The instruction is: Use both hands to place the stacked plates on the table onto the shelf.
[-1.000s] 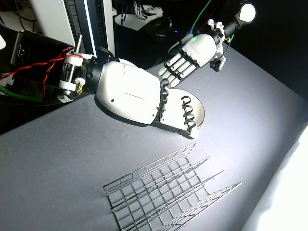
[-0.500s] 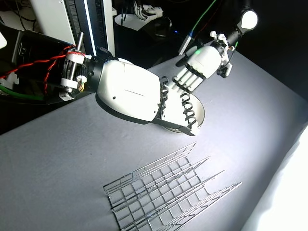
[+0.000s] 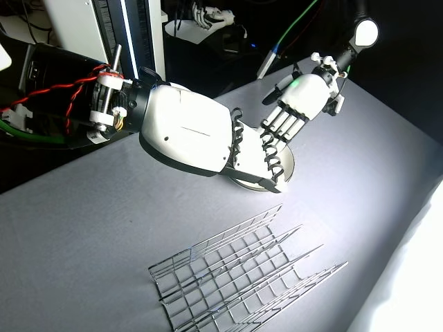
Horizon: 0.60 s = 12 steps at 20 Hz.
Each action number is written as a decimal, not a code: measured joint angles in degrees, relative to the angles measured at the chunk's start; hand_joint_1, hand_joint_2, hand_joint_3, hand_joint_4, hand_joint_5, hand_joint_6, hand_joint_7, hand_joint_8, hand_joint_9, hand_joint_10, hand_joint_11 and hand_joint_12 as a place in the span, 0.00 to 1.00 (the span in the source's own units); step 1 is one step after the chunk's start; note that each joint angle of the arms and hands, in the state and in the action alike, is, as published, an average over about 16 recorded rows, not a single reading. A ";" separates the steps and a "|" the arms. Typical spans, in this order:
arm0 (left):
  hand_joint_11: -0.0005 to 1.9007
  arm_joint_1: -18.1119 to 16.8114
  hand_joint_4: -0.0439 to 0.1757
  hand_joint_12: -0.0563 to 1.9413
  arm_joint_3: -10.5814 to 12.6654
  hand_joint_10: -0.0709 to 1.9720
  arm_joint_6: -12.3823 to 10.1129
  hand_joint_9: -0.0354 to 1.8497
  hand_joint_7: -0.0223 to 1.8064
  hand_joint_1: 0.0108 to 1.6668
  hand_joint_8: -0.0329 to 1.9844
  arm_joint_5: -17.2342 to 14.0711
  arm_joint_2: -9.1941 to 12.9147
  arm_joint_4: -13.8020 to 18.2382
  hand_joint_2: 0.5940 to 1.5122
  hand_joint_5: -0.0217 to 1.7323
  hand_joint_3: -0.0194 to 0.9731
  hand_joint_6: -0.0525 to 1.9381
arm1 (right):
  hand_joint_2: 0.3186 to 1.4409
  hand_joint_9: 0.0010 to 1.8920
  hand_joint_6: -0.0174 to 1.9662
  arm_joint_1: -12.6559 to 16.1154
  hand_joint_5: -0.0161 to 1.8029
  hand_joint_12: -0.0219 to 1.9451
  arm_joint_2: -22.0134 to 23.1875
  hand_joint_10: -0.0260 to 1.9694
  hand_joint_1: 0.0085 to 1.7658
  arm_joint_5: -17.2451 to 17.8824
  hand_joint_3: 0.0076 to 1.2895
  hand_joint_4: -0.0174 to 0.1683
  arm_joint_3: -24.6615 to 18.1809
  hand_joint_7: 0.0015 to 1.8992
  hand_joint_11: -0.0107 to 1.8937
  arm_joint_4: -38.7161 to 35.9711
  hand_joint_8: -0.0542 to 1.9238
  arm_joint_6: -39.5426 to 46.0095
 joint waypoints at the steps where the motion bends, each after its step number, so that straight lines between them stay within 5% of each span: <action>1: 0.01 0.02 0.20 0.02 0.43 0.04 0.00 0.03 0.02 0.00 0.01 -0.03 -0.20 0.22 0.66 0.02 0.04 0.02 | 0.78 0.08 0.02 -0.02 0.11 0.16 0.00 0.02 0.02 0.12 0.01 0.08 0.00 0.09 0.01 -0.07 0.03 -0.05; 12: 0.01 0.74 0.18 0.02 2.93 0.04 0.36 0.03 0.02 0.00 0.01 0.41 -1.92 3.40 0.66 0.02 0.04 0.02 | 0.68 0.04 0.02 -0.48 0.07 0.06 0.02 0.02 0.16 2.11 0.01 0.08 0.00 0.05 0.02 -1.90 0.03 -0.33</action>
